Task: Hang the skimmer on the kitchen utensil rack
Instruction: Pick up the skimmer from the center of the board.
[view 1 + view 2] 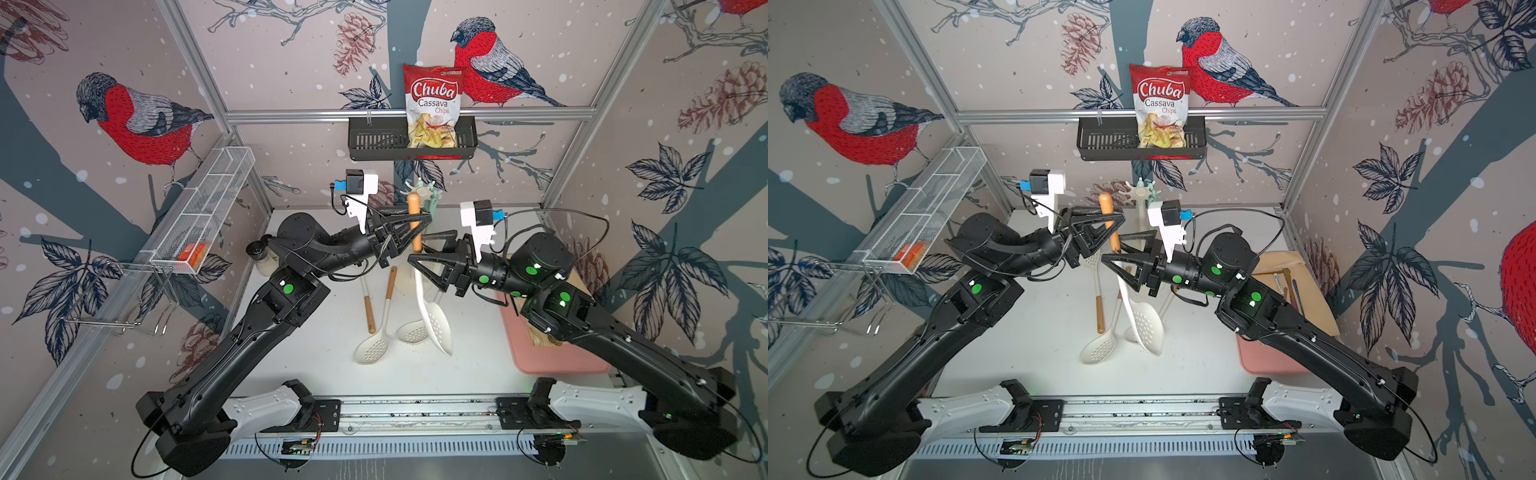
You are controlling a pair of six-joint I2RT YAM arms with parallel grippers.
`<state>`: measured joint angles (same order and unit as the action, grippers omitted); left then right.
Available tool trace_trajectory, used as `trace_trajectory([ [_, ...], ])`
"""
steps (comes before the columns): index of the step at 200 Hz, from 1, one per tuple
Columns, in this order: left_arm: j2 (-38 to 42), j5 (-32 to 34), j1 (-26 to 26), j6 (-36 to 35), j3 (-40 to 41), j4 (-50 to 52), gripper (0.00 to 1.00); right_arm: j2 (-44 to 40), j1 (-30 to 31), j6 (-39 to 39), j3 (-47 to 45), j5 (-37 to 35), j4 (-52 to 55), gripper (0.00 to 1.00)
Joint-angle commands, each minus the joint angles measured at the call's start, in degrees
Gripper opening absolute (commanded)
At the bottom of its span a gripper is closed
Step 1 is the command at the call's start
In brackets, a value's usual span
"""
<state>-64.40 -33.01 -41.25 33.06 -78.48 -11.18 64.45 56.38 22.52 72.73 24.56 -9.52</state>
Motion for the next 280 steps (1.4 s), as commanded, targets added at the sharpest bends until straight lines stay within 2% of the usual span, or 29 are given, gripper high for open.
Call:
trace_trajectory([
  [1,0.66,-1.48,0.03,1.34,0.42,-5.16,0.0,1.51,-0.13,0.57,1.83,3.11,-2.87,0.56],
  [42,1.13,-1.34,0.03,1.42,0.79,-5.22,0.0,1.38,-0.39,0.93,0.87,2.87,-4.15,0.4],
  [65,0.96,-1.72,0.03,1.92,1.11,-5.94,0.0,1.34,-0.71,1.72,0.4,3.21,-5.34,0.35],
  [82,1.04,-1.74,0.06,2.13,1.58,-6.45,0.0,1.5,-0.86,2.28,0.49,3.26,-5.95,0.22],
  [100,1.47,-1.46,0.05,2.02,2.02,-6.34,0.0,1.23,-1.08,2.76,0.16,2.77,-6.17,0.01],
  [107,1.68,-1.14,0.03,1.72,2.1,-6.0,0.0,0.93,-1.27,2.91,-0.22,2.29,-6.05,0.0],
  [113,1.88,-0.77,0.03,1.2,2.02,-5.42,0.13,0.35,-1.63,3.13,-0.75,1.82,-6.09,0.0],
  [131,2.5,0.61,0.05,-1.66,1.35,-2.01,0.71,-1.98,-3.15,3.95,-3.01,-1.77,-4.28,0.0],
  [136,2.76,1.5,0.03,-2.83,1.1,-0.6,0.8,-2.96,-3.69,3.87,-3.79,-3.33,-3.13,0.0],
  [144,3.3,3.42,0.03,-4.65,0.96,1.93,0.86,-4.7,-4.71,3.55,-5.11,-6.58,-0.71,0.0],
  [174,5.5,14.32,0.03,-11.8,2.01,11.06,0.9,-9.85,-7.41,-0.36,-7.06,-23.1,14.17,0.0],
  [190,5.18,21.13,0.03,-16.01,2.15,17.24,0.88,-10.59,-7.29,-2.15,-6.44,-30.6,21.63,0.0],
  [208,4.3,24.43,0.04,-18.99,3.55,20.3,0.86,-9.47,-6.29,-2.86,-4.57,-38.4,28.65,0.0],
  [232,3.51,21.59,0.96,-17.48,6.19,17.91,0.86,-5.53,-3.73,-3.96,0.04,-46.93,35.73,0.0],
  [264,3.05,11.62,6.41,-11.02,11.28,9.86,0.86,1.22,-2.72,-5.78,7.28,-50.04,42.63,0.0],
  [280,3.22,8.64,8.9,-8.61,13.36,6.47,0.85,4.68,-1.4,-6.09,10.57,-52.02,45.59,0.0],
])
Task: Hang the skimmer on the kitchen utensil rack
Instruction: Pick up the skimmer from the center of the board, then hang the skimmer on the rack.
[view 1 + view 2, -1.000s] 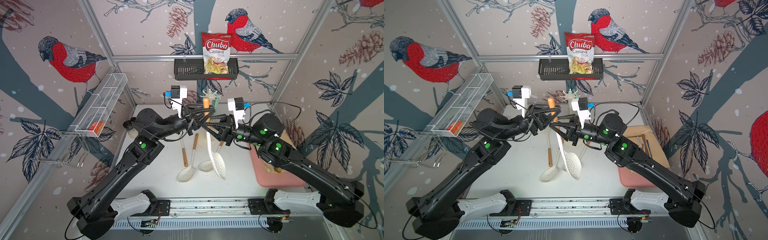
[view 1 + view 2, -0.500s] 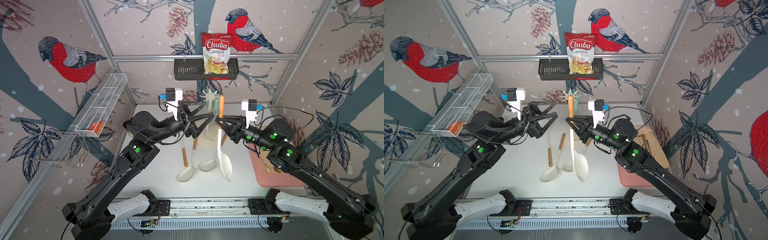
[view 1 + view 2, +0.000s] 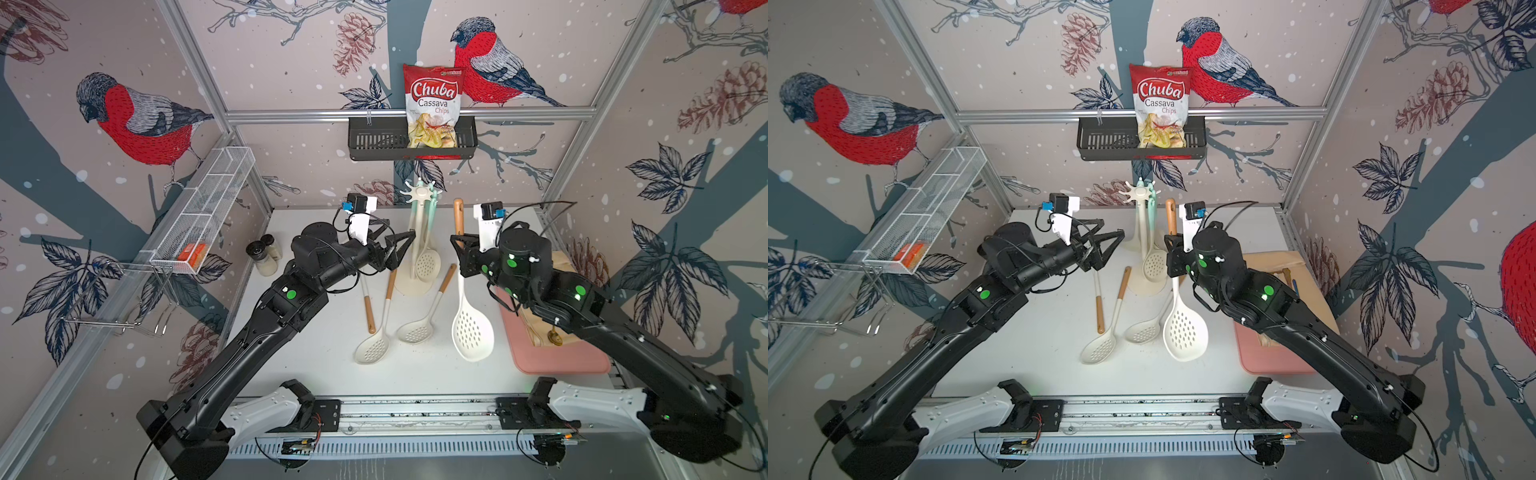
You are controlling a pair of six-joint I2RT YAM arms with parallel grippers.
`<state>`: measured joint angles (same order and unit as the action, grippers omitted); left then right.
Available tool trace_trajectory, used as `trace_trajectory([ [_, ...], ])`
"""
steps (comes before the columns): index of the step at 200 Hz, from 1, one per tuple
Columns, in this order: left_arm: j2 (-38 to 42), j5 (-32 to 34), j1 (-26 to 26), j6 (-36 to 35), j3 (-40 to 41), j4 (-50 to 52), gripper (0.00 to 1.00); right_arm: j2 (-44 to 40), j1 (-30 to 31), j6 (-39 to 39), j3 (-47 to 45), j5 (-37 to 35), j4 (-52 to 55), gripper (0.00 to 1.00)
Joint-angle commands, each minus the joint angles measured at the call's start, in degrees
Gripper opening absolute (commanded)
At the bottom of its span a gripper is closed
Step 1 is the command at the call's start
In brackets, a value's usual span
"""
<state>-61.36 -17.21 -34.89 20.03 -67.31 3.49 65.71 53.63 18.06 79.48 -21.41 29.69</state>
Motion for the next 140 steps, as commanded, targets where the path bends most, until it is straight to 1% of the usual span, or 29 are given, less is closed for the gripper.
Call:
trace_trajectory([
  [1,0.19,-7.28,2.63,4.49,2.23,-8.26,0.85,3.61,1.42,-1.63,4.0,-6.12,6.49,0.0],
  [30,0.24,-8.95,3.95,4.93,3.85,-9.36,0.84,9.63,3.58,-1.28,8.48,-7.9,9.21,0.0],
  [71,1.49,-9.85,4.67,5.04,6.44,-9.76,0.82,15.3,5.24,-1.28,13.7,-9.07,10.72,0.0],
  [111,2.87,-10.56,5.01,5.44,8.42,-10.39,0.81,17.6,5.78,-0.68,16.51,-10.76,11.53,0.0],
  [140,3.36,-10.84,5.12,5.38,9.1,-10.51,0.8,18.7,5.88,-0.95,17.85,-10.05,11.44,0.0],
])
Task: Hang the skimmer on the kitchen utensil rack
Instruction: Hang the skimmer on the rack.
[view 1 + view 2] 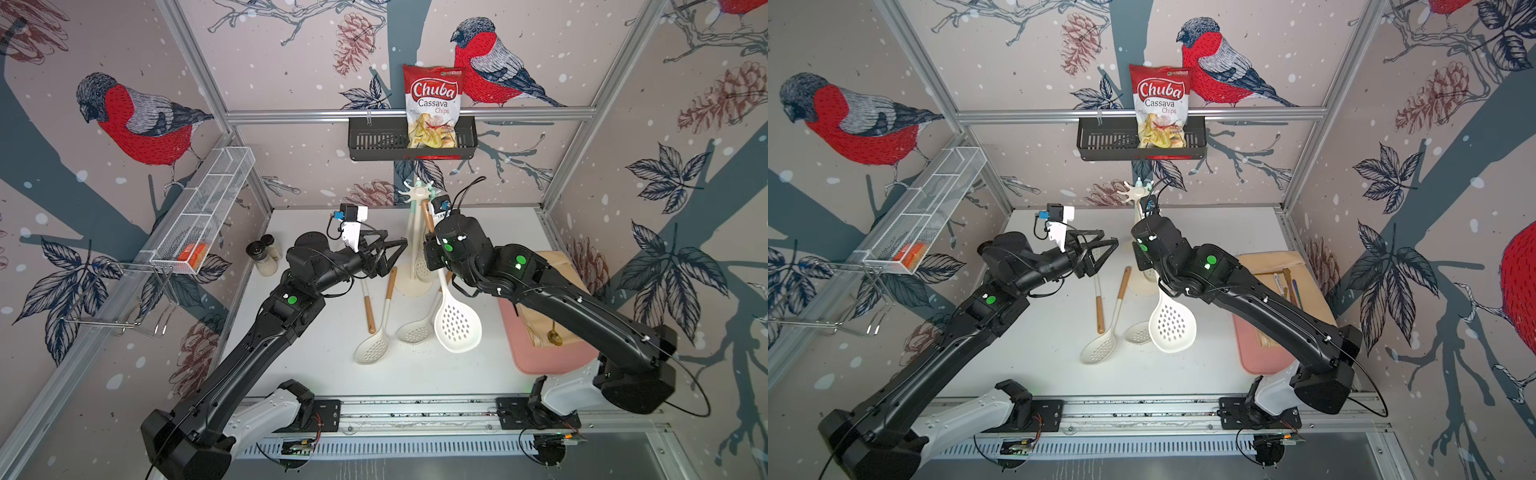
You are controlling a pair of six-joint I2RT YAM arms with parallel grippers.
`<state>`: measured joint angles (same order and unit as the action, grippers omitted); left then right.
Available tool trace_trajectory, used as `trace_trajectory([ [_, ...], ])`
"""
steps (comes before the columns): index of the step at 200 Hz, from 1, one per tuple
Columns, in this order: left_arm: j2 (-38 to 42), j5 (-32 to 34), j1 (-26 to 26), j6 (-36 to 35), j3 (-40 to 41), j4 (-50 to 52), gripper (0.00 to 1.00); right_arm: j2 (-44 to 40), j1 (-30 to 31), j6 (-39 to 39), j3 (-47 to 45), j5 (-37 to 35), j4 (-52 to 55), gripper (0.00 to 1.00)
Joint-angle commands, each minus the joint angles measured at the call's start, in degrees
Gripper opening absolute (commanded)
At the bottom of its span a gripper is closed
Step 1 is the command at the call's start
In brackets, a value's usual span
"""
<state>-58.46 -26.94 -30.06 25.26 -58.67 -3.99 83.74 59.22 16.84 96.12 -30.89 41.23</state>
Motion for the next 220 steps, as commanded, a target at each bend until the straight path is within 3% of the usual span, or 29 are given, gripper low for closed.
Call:
trace_trajectory([
  [1,0.45,-1.15,0.32,0.15,0.48,-3.08,0.8,0.74,0.28,0.29,1.24,-0.57,-0.1,0.0],
  [143,2.18,-0.73,0.44,1.78,3.96,-4.09,0.79,-1.42,2.0,-0.77,-0.31,-4.07,-2.91,0.0],
  [220,2.55,-0.83,0.44,1.99,4.7,-4.41,0.78,1.58,1.15,-0.09,0.79,-3.13,-0.68,0.0],
])
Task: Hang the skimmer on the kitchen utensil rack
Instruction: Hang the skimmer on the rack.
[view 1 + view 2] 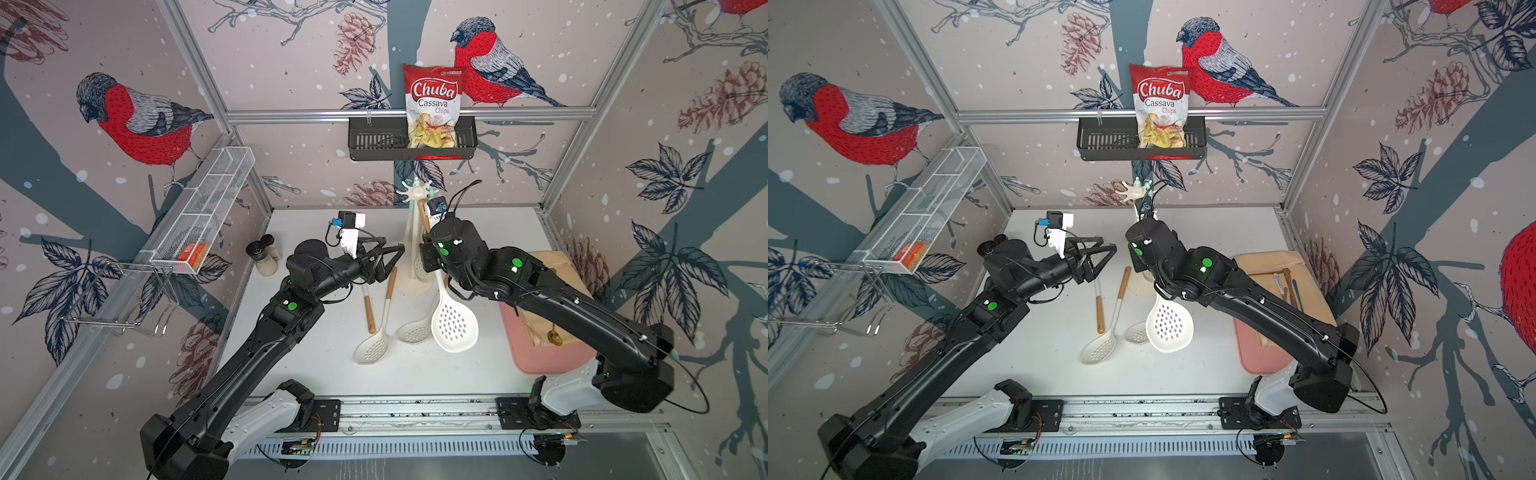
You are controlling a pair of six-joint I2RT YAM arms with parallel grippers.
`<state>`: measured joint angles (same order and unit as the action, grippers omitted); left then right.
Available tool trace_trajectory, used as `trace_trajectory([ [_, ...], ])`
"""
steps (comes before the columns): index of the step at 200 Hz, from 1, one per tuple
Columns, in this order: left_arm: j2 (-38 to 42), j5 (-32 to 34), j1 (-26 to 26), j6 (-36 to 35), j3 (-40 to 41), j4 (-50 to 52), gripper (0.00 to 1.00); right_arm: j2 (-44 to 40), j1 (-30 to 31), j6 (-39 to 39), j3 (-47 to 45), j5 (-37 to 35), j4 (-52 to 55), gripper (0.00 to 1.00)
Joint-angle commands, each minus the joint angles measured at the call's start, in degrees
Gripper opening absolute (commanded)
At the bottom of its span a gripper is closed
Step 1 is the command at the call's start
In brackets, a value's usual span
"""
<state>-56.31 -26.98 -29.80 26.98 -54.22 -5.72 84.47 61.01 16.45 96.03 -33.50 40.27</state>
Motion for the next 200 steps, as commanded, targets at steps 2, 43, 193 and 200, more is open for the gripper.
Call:
trace_trajectory([
  [2,0.41,-0.79,0.12,0.22,0.25,-2.65,0.78,0.98,-0.68,0.37,0.88,-0.46,0.32,0.0],
  [43,0.77,-0.53,0.17,0.48,0.86,-2.79,0.78,2.42,-2.28,0.85,1.49,1.34,1.29,0.0],
  [193,1.25,0.17,0.18,2.15,1.95,-3.54,0.76,8.78,-4.61,3.09,5.4,0.34,7.83,0.0],
  [200,1.35,0.48,0.17,2.15,1.92,-3.37,0.77,8.79,-4.9,3.35,5.31,0.44,7.89,0.0],
])
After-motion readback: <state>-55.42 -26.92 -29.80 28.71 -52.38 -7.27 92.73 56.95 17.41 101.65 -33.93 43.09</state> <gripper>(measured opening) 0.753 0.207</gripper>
